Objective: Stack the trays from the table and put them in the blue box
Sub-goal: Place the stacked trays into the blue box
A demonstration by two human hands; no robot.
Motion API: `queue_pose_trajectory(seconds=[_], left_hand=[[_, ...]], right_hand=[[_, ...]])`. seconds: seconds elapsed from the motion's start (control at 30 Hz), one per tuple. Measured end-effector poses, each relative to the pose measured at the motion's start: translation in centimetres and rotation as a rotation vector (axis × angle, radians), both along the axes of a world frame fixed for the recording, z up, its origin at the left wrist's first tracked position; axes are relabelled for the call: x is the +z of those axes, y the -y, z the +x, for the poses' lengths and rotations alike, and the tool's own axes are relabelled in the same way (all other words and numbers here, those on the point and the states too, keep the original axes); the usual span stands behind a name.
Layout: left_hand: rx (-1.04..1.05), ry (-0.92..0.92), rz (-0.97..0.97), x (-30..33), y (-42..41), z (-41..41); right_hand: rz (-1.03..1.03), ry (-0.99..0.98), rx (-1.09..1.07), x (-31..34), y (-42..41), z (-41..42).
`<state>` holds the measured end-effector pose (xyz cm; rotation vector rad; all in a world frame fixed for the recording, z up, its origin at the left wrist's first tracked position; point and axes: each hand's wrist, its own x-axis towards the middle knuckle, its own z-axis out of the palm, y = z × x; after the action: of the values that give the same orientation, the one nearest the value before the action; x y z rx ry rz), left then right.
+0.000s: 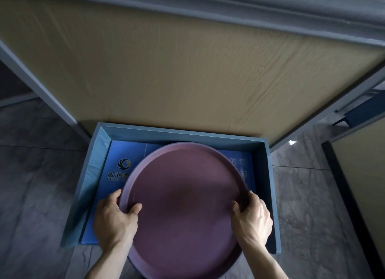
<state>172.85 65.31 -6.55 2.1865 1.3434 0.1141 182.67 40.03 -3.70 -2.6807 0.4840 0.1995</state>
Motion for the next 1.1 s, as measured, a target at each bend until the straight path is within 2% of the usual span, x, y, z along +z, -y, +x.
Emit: queue_pose_trajectory(seconds=[0.2,0.37,0.47,0.6,0.7,0.8,1.1], left_hand=[[-0.035,-0.027,-0.023,-0.1,-0.5,0.1],[-0.060,-0.050,-0.071,0.2,-1.3,0.0],[-0.103,-0.094,-0.029,1.2,-0.6,0.1],[-0.424,-0.088,0.212,2.3,1.7,-0.5],[-0.674,-0.138,0.216,1.6,3.3,-1.2],[-0.772,-0.207,0.149,0.6,4.2,-1.7],[-0.775,-0.292,0.110,2.0,5.0,-1.0]], right_hand=[[-0.149,-0.051,0.130,0.3,0.6,0.9],[-0.140,-0.057,0.206,0.2,1.5,0.6],[-0.178,-0.123,0.290,0.5,1.7,0.1],[-0.225,-0.041,0.572,-0.4,1.5,-2.7],[-0.223,-0.052,0.778,-1.5,1.4,-3.9],[-0.209,-0.057,0.786,-1.8,1.5,-4.2],[-0.218,-0.164,0.807,-1.0,1.5,-3.9]])
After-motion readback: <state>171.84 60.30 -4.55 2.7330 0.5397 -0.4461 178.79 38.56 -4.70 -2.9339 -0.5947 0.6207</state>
